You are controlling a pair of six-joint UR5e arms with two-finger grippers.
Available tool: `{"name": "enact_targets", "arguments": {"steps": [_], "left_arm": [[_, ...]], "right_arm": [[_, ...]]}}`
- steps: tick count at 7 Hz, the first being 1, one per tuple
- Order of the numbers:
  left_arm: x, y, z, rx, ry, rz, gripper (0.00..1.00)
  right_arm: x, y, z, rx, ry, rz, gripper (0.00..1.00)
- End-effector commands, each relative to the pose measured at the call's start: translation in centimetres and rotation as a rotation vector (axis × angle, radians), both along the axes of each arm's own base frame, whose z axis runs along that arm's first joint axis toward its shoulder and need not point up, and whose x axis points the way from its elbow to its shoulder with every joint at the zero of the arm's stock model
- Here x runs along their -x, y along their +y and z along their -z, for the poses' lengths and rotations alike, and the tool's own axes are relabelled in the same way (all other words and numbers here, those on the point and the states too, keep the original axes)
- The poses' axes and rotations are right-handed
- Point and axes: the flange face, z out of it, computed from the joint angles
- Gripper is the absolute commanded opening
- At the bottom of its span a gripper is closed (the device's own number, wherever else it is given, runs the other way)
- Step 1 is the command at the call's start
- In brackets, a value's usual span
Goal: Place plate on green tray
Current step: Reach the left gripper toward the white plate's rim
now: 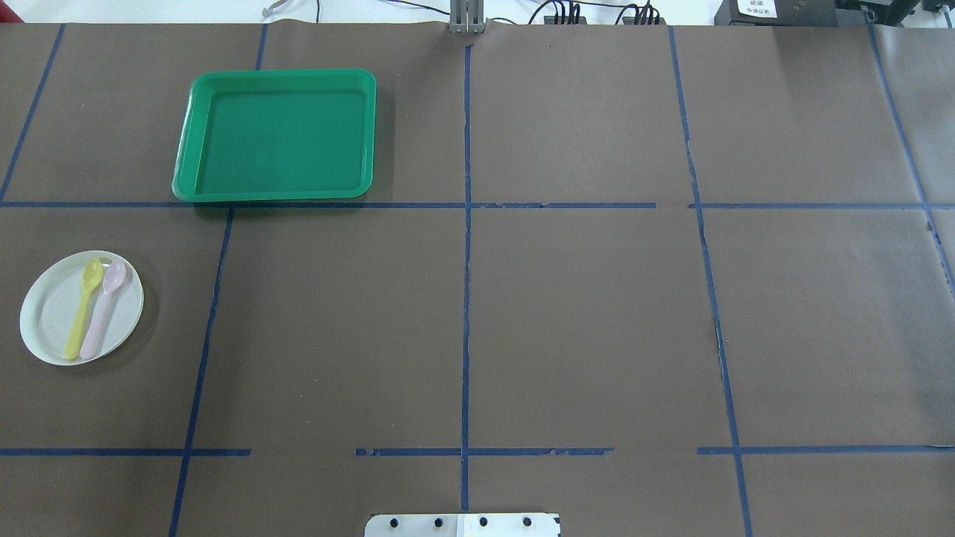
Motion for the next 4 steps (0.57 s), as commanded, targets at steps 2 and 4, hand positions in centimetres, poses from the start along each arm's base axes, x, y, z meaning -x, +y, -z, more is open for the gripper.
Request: {"name": "enact_targets", "arguments": {"steps": [2, 4], "left_arm": [[-0.1, 0.1, -0.4, 0.013, 0.008, 0.003, 1.00], [0.0, -1.8, 0.8, -0.016, 0.005, 0.001, 1.00]], "right_arm": [[0.0, 0.0, 0.0, 0.000, -0.002, 0.000, 1.00], [0.0, 0.0, 0.0, 0.000, -0.002, 0.000, 1.00]]}}
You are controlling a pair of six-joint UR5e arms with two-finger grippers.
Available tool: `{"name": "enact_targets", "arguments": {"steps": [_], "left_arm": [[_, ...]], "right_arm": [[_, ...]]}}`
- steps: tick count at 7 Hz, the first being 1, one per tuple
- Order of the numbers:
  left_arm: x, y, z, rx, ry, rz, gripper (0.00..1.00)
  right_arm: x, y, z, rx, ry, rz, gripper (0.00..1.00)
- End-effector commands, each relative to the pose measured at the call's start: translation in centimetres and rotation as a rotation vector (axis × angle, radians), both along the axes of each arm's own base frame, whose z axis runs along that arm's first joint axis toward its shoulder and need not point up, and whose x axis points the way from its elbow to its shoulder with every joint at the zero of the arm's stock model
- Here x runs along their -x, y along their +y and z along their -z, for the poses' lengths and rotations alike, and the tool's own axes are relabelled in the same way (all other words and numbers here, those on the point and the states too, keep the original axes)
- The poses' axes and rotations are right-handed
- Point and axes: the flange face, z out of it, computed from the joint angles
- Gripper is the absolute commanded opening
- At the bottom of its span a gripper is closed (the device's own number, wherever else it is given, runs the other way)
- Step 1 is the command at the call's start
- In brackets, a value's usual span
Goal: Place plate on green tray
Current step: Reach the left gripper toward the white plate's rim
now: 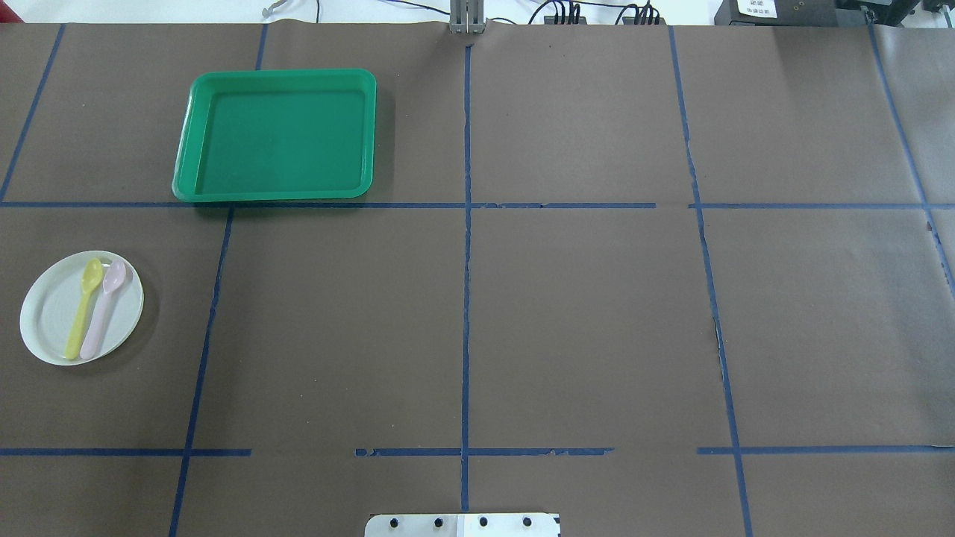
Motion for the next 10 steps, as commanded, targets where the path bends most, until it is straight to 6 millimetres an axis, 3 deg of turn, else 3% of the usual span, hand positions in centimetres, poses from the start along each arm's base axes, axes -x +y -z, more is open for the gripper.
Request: {"name": "enact_targets", "arguments": {"steps": [1, 2, 3, 4, 6, 8, 10], "left_arm": [[-0.1, -1.8, 1.4, -0.035, 0.003, -0.002, 1.00], [-1.6, -2.2, 0.9, -0.034, 0.006, -0.039, 1.00], [-5.3, -2.9, 0.8, -0.009, 0.005, -0.078, 1.00], [-7.5, -3.6, 1.2, 0.013, 0.007, -0.030, 1.00], [-12.8, -4.2, -0.7, 0.026, 0.026, 0.014, 1.00], [-18.3, -3.5, -4.4, 0.049, 0.066, 0.070, 1.00], [-24.0, -1.9, -4.7, 0.096, 0.125, 0.097, 1.00]], "right_arm": [[0.0, 0.0, 0.0, 0.000, 0.000, 0.000, 1.00], [0.0, 0.0, 0.0, 0.000, 0.001, 0.000, 1.00], [0.0, 0.0, 0.0, 0.000, 0.001, 0.000, 1.00], [0.0, 0.0, 0.0, 0.000, 0.001, 0.000, 1.00], [0.0, 0.0, 0.0, 0.000, 0.001, 0.000, 1.00], [0.0, 0.0, 0.0, 0.000, 0.000, 0.000, 1.00], [0.0, 0.0, 0.0, 0.000, 0.000, 0.000, 1.00]]}}
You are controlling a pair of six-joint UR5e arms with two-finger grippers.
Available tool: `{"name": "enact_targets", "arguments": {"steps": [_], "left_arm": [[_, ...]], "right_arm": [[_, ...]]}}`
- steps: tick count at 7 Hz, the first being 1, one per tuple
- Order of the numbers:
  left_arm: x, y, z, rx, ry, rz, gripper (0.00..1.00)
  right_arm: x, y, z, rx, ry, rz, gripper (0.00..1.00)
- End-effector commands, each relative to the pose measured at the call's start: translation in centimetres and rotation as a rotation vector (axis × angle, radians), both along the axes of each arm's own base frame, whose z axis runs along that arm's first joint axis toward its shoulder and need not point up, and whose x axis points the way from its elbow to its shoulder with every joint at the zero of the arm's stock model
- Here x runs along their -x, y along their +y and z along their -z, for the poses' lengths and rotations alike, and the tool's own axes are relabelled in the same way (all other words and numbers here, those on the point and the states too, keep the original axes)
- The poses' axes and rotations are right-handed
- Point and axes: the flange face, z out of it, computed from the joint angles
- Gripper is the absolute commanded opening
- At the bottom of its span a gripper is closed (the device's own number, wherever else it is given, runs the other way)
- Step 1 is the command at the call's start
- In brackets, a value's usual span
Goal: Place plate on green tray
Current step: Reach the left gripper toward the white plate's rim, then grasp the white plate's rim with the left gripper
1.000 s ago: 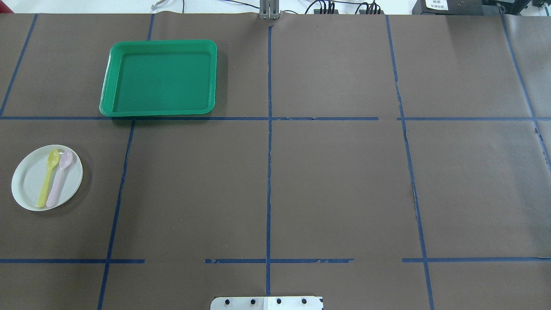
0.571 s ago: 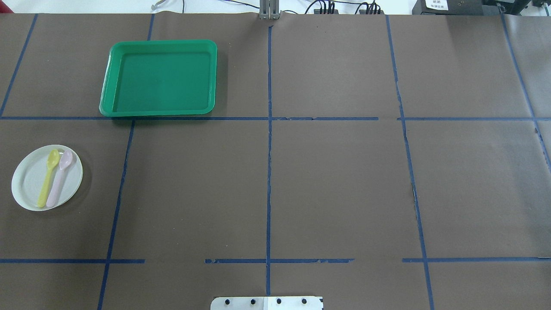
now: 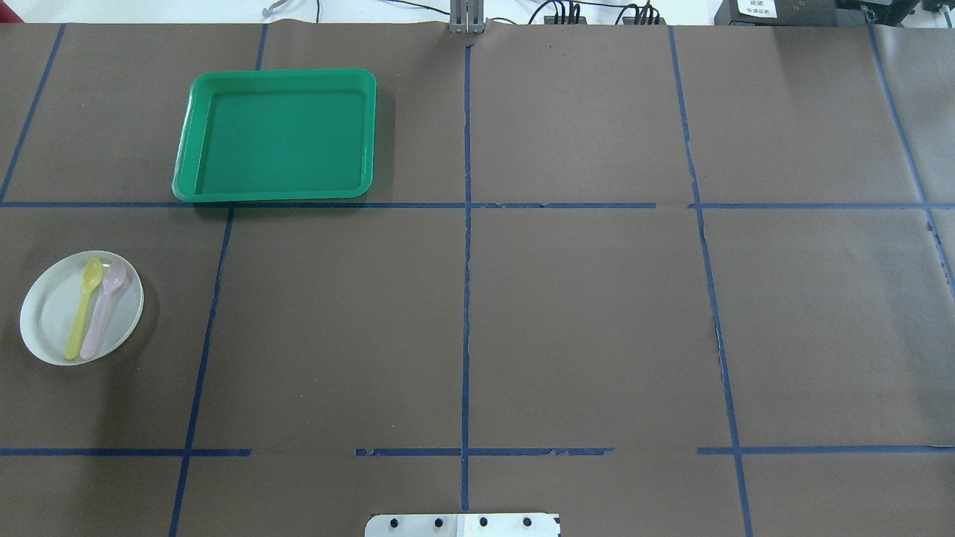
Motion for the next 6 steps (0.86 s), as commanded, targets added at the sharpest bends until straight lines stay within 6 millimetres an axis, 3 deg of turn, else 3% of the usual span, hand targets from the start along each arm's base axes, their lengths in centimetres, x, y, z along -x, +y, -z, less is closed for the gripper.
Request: {"name": "enact_targets", "arguments": {"steps": [1, 2, 3, 4, 5, 6], "left_arm": [[-5.15, 1.68, 0.04, 0.056, 0.041, 0.004, 1.00], [-5.84, 1.84, -0.07, 0.048, 0.025, -0.001, 0.99], [-5.99, 1.96, -0.11, 0.039, 0.023, -0.007, 0.90], [-5.94, 2.13, -0.21, 0.043, 0.026, -0.011, 0.57], [-5.95, 2.19, -0.27, 0.048, 0.029, -0.014, 0.15], [-5.87, 2.22, -0.20, 0.049, 0.030, -0.013, 0.00]], "right_arm": [[-0.01, 0.00, -0.01, 0.000, 0.001, 0.000, 1.00], [0.00, 0.00, 0.00, 0.000, 0.000, 0.000, 1.00], [0.00, 0.00, 0.00, 0.000, 0.000, 0.000, 1.00], [-0.01, 0.00, -0.01, 0.000, 0.001, 0.000, 1.00], [-0.01, 0.00, -0.01, 0.000, 0.001, 0.000, 1.00], [-0.01, 0.00, -0.01, 0.000, 0.001, 0.000, 1.00]]}}
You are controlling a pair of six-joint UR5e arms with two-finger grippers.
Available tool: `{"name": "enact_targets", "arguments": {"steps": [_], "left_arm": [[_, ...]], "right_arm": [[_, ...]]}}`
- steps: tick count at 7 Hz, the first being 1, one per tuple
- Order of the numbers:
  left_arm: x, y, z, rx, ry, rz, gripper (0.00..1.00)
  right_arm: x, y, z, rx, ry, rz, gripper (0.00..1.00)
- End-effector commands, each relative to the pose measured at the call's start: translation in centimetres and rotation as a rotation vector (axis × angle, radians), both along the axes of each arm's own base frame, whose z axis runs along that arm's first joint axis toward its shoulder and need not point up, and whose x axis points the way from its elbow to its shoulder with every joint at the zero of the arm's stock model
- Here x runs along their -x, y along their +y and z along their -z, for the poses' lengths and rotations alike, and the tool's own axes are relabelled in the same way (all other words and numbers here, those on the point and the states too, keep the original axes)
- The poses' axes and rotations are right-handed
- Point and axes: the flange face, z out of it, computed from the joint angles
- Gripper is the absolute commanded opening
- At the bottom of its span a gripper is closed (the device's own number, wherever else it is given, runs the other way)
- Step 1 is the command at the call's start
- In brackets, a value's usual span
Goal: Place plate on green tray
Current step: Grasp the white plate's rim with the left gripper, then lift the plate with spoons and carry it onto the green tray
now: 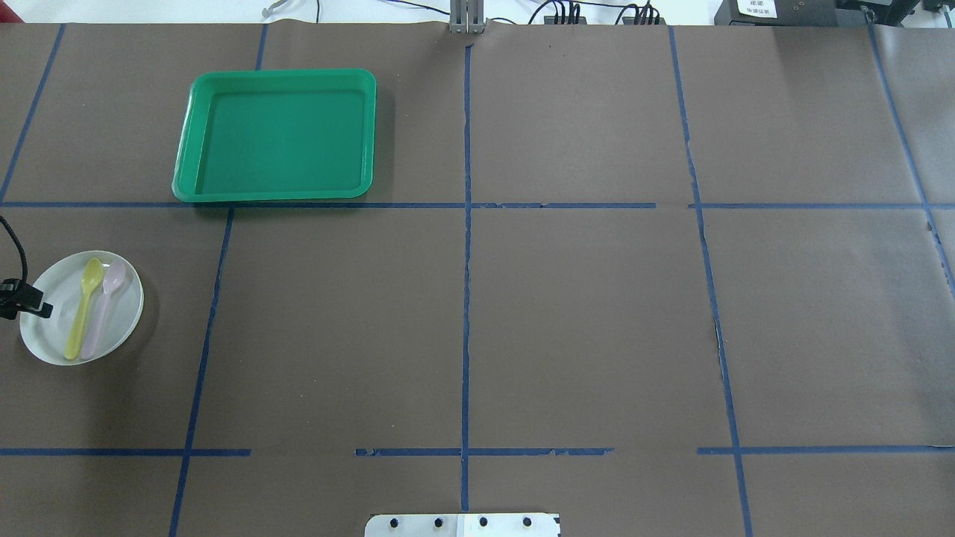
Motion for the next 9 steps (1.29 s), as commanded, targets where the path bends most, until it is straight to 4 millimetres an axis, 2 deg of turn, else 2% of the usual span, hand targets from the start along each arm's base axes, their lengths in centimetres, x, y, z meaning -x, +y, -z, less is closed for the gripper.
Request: {"name": "enact_targets", "arguments": {"steps": [1, 3, 4, 5, 6, 7, 8, 9], "left_arm": [[0.1, 0.2, -0.1, 0.006, 0.000, -0.001, 0.00], [-0.1, 1.0, 0.9, 0.051, 0.089, -0.059, 0.00], [-0.1, 1.4, 3.4, 0.072, 0.185, -0.108, 0.00], [1.3, 0.6, 5.4, 0.068, 0.233, -0.092, 0.00], [3.0, -0.8, 6.5, 0.060, 0.261, -0.058, 0.00], [3.4, -2.9, 8.3, 0.036, 0.276, -0.033, 0.00], [2.5, -6.1, 11.3, 0.028, 0.295, -0.003, 0.00], [0.6, -10.7, 14.7, 0.025, 0.313, 0.023, 0.00]], "right_arm": [[0.0, 0.0, 0.0, 0.000, 0.000, 0.000, 1.00], [0.0, 0.0, 0.0, 0.000, -0.001, 0.000, 1.00], [0.0, 0.0, 0.0, 0.000, 0.000, 0.000, 1.00], [0.0, 0.0, 0.0, 0.002, 0.000, 0.000, 1.00], [0.0, 0.0, 0.0, 0.000, 0.000, 0.000, 1.00], [0.0, 0.0, 0.0, 0.000, 0.000, 0.000, 1.00], [0.0, 0.0, 0.0, 0.000, 0.000, 0.000, 1.00], [0.0, 0.0, 0.0, 0.000, 0.000, 0.000, 1.00]]}}
